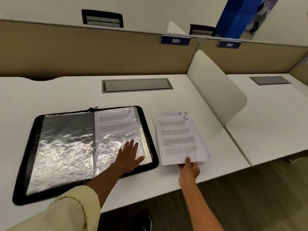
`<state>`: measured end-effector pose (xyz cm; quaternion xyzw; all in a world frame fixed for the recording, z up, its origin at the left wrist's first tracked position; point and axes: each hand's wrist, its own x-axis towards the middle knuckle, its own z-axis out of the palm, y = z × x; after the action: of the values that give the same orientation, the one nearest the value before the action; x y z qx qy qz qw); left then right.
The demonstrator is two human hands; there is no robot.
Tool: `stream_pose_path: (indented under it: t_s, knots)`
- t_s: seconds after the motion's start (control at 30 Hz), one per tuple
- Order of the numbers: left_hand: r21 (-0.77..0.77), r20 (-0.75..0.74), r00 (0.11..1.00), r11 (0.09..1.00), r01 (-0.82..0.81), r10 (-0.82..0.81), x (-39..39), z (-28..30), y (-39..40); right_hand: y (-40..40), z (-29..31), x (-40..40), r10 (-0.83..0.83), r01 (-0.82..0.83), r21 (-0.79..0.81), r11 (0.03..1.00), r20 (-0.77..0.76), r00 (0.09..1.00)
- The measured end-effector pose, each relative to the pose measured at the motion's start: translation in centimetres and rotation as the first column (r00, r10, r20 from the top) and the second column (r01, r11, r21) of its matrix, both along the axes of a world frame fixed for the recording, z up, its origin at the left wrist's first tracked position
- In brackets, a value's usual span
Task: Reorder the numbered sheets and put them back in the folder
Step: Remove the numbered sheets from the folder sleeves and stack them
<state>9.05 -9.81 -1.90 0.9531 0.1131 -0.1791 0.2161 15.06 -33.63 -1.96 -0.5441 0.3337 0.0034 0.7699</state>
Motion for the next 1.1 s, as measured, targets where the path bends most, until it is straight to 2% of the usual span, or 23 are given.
stream_pose_path:
  t_s: [0.3, 0.43, 0.67, 0.77, 0.9, 0.97, 1.1]
  knots:
    - [0.104, -0.073, 0.988, 0.987, -0.125, 0.133, 0.4, -2.0, -0.6, -0.7, -1.4, 4.1, 0.055, -0.056, -0.008, 0.998, -0.071, 0.996]
    - [0.165, -0.004, 0.989, 0.976, -0.145, 0.147, 0.3, -3.5, -0.7, -1.1, -1.9, 4.8, 0.092, -0.095, -0.021, 0.995, -0.091, 0.992]
    - [0.123, 0.047, 0.982, 0.975, -0.185, 0.181, 0.5, -4.1, -0.7, -0.7, -3.5, 4.5, 0.048, -0.067, -0.153, 0.986, -0.126, 0.991]
    - [-0.018, 0.216, 0.942, 0.966, -0.26, 0.257, 0.3, -4.2, -0.3, 0.0, -3.5, 3.3, -0.025, -0.001, -0.183, 0.983, -0.139, 0.99]
    - [-0.203, 0.402, 0.816, 0.909, -0.363, 0.415, -0.1, -2.8, 0.7, 1.9, -3.6, 1.2, -0.082, 0.038, -0.214, 0.976, -0.2, 0.976]
    - [-0.261, 0.428, 0.77, 0.88, -0.396, 0.473, -0.3, -1.5, 1.5, 3.3, -3.6, 0.2, -0.029, -0.026, -0.262, 0.965, -0.201, 0.979]
    - [-0.366, 0.499, 0.704, 0.859, -0.357, 0.505, -1.4, -0.1, 3.5, 6.5, -3.2, -1.4, 0.172, -0.203, -0.348, 0.915, -0.119, 0.978]
